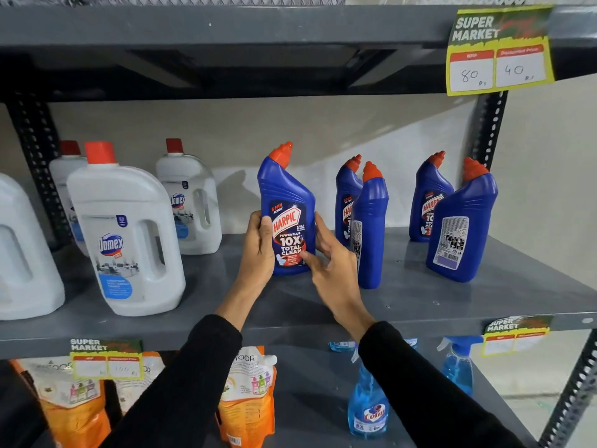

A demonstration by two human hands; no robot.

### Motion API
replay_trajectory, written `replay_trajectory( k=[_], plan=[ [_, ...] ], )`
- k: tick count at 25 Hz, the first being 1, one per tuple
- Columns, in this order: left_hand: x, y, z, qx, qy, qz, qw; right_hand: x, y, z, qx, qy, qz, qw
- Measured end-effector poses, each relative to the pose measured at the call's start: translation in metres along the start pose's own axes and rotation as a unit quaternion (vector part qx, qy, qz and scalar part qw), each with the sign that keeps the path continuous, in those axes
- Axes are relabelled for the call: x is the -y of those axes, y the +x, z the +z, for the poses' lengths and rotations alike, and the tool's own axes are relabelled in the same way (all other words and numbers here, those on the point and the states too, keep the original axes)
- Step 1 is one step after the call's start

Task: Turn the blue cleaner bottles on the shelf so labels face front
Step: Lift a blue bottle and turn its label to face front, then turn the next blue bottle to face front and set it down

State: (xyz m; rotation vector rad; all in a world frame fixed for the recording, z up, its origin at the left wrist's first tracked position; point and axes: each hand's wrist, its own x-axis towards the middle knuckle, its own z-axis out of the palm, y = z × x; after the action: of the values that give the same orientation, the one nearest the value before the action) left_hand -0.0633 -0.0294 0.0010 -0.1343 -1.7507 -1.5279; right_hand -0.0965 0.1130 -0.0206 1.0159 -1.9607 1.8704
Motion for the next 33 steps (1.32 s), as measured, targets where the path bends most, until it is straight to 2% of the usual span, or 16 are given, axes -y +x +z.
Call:
replay_trajectory(
  k=[4,11,17,20,22,24,26,27,28,29,30,33],
  plan=[
    [0.003,-0.006,-0.008,-0.012,0.014,-0.024,1.0,-0.003,0.001,0.002,0.021,-0.011,0.007,1.0],
    [0.004,-0.014,-0.009,0.017,0.041,-0.063,0.997,-0.007,0.0,0.003,0.045,-0.016,0.044,0.998],
    [0.004,-0.015,-0.01,0.007,0.032,-0.088,0.996,-0.01,-0.001,0.003,0.071,-0.069,0.044,0.994],
    [0.005,-0.016,-0.013,0.016,0.031,-0.106,0.994,-0.003,-0.003,0.003,0.066,-0.11,0.035,0.991],
    [0.002,-0.019,-0.013,0.021,0.034,-0.109,0.993,0.005,-0.006,0.004,0.022,-0.141,0.011,0.99],
    [-0.004,-0.024,-0.018,-0.04,0.085,-0.024,0.995,0.011,-0.017,0.008,-0.072,-0.143,-0.026,0.987],
    [-0.012,-0.028,-0.017,-0.126,0.167,0.133,0.969,0.015,-0.023,0.004,-0.154,-0.156,-0.091,0.971],
    [-0.016,-0.025,-0.013,-0.133,0.185,0.198,0.953,0.017,-0.021,-0.001,-0.185,-0.172,-0.123,0.96],
    [-0.021,-0.023,-0.009,-0.113,0.185,0.25,0.944,0.017,-0.021,-0.005,-0.217,-0.184,-0.137,0.949],
    [-0.032,-0.019,0.029,-0.077,0.154,0.295,0.94,0.015,-0.013,-0.037,-0.258,-0.193,-0.14,0.936],
    [-0.039,-0.016,0.053,-0.033,0.135,0.311,0.94,0.014,-0.007,-0.054,-0.291,-0.2,-0.119,0.928],
    [-0.038,-0.015,0.086,0.053,0.155,0.25,0.954,0.011,0.003,-0.058,-0.301,-0.221,-0.027,0.927]
  ],
)
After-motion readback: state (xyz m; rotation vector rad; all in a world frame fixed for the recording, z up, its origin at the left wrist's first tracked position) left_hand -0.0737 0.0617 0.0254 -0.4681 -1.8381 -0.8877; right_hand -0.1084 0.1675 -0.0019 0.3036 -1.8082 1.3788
